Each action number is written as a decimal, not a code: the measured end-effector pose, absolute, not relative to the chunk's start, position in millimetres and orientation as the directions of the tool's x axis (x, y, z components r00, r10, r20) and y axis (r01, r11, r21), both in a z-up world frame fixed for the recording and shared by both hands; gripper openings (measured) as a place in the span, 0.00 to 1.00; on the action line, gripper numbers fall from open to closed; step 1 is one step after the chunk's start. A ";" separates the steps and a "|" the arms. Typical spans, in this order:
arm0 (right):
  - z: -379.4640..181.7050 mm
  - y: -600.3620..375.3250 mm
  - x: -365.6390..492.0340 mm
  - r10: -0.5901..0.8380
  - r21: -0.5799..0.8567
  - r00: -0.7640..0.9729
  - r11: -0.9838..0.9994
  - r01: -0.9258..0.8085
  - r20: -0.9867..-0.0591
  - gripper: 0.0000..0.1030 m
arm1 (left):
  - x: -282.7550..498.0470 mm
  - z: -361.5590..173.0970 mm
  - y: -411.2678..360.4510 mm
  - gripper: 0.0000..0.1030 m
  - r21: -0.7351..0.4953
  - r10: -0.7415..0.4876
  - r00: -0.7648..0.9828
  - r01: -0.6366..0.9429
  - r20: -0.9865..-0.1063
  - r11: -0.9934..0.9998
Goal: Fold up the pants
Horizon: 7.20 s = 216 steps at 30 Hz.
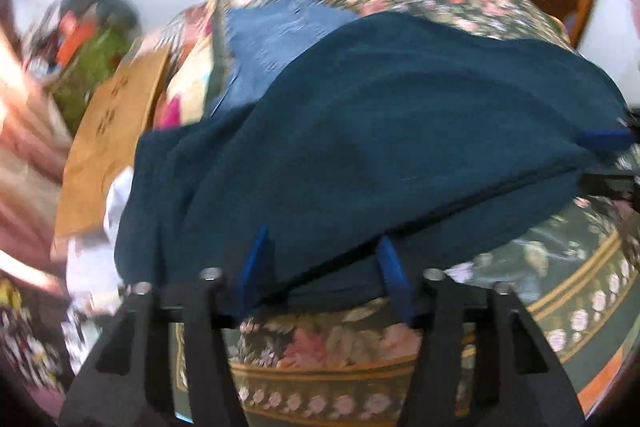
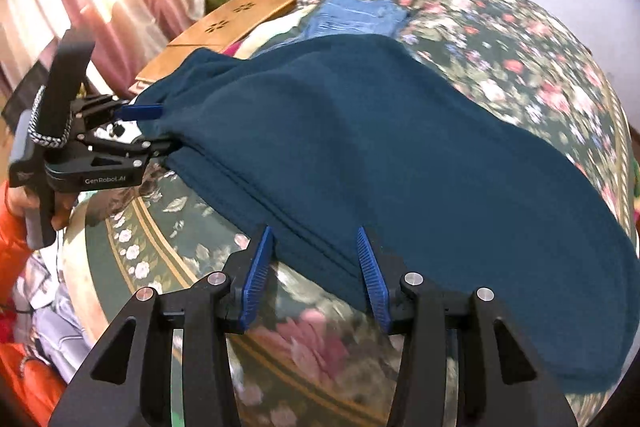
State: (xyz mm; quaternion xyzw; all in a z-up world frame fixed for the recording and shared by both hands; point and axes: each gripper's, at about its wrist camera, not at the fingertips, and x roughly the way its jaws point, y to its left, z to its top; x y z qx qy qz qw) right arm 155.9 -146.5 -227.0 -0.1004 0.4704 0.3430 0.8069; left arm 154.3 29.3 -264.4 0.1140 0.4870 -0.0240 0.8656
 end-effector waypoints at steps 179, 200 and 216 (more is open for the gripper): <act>-192.9 -314.5 208.1 0.323 0.189 0.541 0.939 -0.289 -0.777 0.47 | 265.0 -203.3 -114.3 1.00 0.030 -0.101 0.605 0.203 -0.789 0.979; -251.6 -335.3 188.9 0.319 0.256 0.448 0.946 -0.196 -0.835 0.47 | 237.6 -262.7 -87.2 1.00 0.077 -0.020 0.501 0.172 -0.865 0.982; -181.5 -279.9 167.1 0.334 0.181 0.533 0.930 -0.320 -0.778 0.52 | 184.4 -180.7 -5.2 1.00 0.027 0.030 0.660 -0.016 -0.751 1.000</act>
